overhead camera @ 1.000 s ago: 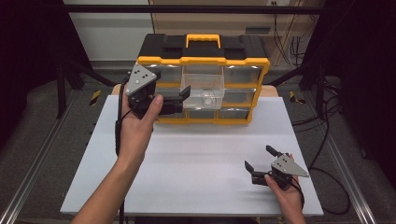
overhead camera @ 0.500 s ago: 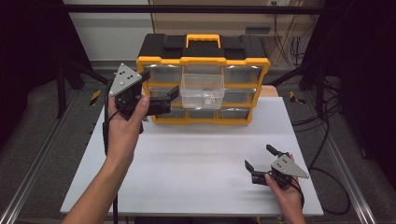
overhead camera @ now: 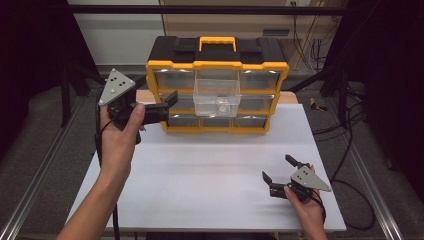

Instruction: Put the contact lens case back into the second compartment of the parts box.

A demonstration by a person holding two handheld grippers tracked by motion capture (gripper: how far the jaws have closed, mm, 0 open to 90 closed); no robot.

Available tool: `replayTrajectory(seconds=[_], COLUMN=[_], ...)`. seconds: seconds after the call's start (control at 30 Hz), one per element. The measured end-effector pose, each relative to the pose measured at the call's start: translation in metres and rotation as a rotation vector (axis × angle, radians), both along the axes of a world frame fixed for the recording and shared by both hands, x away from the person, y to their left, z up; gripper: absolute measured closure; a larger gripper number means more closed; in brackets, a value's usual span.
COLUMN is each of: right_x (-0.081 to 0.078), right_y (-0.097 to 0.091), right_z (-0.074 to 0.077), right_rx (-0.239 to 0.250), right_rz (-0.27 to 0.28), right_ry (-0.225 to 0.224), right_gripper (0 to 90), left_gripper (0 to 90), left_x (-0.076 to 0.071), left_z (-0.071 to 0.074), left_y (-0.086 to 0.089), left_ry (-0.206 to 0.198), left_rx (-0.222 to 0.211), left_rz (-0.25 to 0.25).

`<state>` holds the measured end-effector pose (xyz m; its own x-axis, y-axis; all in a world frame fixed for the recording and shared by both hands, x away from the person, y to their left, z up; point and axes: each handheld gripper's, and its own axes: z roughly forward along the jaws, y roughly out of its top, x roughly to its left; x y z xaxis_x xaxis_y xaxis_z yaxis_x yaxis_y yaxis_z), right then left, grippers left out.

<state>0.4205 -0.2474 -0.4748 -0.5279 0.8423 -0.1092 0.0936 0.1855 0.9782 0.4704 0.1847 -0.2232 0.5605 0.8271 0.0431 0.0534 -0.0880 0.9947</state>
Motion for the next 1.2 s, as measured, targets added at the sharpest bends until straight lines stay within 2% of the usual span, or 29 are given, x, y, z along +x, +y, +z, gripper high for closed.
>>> replayTrajectory(seconds=[0.2,0.33,0.6,0.77,0.93,0.97,1.2], right_x=[-0.001,-0.001,-0.001,-0.001,-0.001,-0.001,-0.001], right_y=[-0.001,-0.002,-0.003,-0.002,-0.002,-0.002,-0.002], right_z=[0.001,0.002,0.003,0.003,0.003,0.003,0.003], right_rx=[0.006,0.011,0.026,0.034,0.032,0.033,0.037], right_rz=[0.006,0.012,0.014,0.015,0.016,0.016,0.018], right_ry=[0.002,0.002,0.026,0.035,0.036,0.036,0.039], right_gripper=[3.1,3.1,2.6,2.2,2.1,2.1,2.1], left_gripper=[1.2,1.0,1.0,1.0,0.9,0.9,0.8], left_x=[-0.001,0.000,0.000,0.000,-0.001,-0.002,-0.006], left_z=[-0.006,-0.009,-0.018,-0.025,-0.030,-0.032,-0.040], left_y=[0.009,0.014,0.025,0.032,0.039,0.040,0.048], left_ry=[0.001,-0.008,-0.006,0.004,-0.013,-0.002,0.002], left_rx=[0.000,0.015,0.017,0.020,0.029,0.022,0.020], left_rz=[0.011,0.025,0.045,0.046,0.050,0.048,0.051])
